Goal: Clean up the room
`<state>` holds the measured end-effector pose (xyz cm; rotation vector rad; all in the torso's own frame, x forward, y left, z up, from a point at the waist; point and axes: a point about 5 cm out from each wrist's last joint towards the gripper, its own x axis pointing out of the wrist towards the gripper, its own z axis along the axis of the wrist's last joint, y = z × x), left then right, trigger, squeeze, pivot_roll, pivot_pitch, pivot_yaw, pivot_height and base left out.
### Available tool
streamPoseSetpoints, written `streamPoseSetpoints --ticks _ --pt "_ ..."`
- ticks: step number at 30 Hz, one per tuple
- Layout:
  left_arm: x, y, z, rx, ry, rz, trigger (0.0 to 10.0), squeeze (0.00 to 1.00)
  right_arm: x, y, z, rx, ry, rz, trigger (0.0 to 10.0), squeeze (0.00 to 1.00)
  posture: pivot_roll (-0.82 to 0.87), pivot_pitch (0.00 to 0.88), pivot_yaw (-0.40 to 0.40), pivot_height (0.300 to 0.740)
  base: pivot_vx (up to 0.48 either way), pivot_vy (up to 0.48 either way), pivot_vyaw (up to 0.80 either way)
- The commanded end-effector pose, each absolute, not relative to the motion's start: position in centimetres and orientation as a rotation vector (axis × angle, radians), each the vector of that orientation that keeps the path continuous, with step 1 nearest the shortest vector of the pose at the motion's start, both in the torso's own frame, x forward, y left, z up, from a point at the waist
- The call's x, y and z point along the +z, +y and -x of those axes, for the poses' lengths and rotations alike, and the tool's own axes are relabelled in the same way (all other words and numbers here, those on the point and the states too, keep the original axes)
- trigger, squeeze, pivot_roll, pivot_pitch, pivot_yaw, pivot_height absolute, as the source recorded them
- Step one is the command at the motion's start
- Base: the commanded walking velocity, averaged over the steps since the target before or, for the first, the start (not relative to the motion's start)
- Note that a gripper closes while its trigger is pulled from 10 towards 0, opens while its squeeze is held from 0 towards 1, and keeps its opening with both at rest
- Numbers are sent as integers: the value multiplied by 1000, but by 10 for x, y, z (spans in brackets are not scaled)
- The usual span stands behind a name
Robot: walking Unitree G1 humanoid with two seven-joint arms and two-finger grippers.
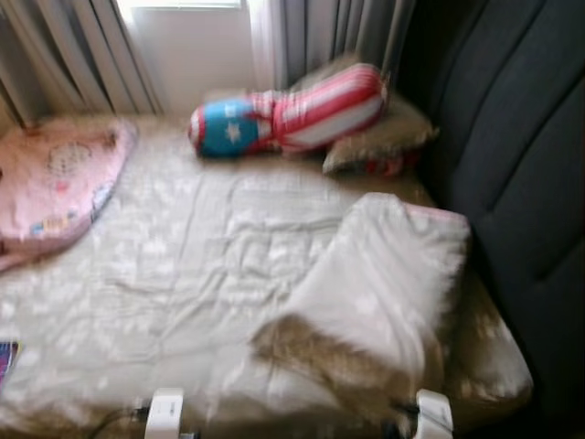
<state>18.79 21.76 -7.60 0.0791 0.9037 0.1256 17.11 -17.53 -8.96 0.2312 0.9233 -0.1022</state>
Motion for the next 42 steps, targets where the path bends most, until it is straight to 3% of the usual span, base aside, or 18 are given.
streamPoseSetpoints --ticks 1,18,29,33,42 --pt "-76 207 -192 107 912 -76 10000 0 -89 -181 -170 -115 921 -221 10000 0 -38 0 -9 705 0 0 0" --pt "-64 210 -211 132 785 -4 10000 0 -86 -181 -177 -129 868 -229 10000 0 -29 0 -10 705 0 0 0" --pt "-17 212 -252 15 388 -8 10000 0 -74 -182 -186 -84 685 -227 10000 0 -41 0 0 705 0 0 0" --pt "-4 206 -253 -35 264 -36 10000 0 -41 -199 -225 -96 434 -203 10000 0 -25 0 -13 705 0 0 0" --pt "2 193 -250 -5 198 -20 10000 0 -30 -205 -221 -176 301 -195 10000 0 -51 0 -36 705 0 0 0"
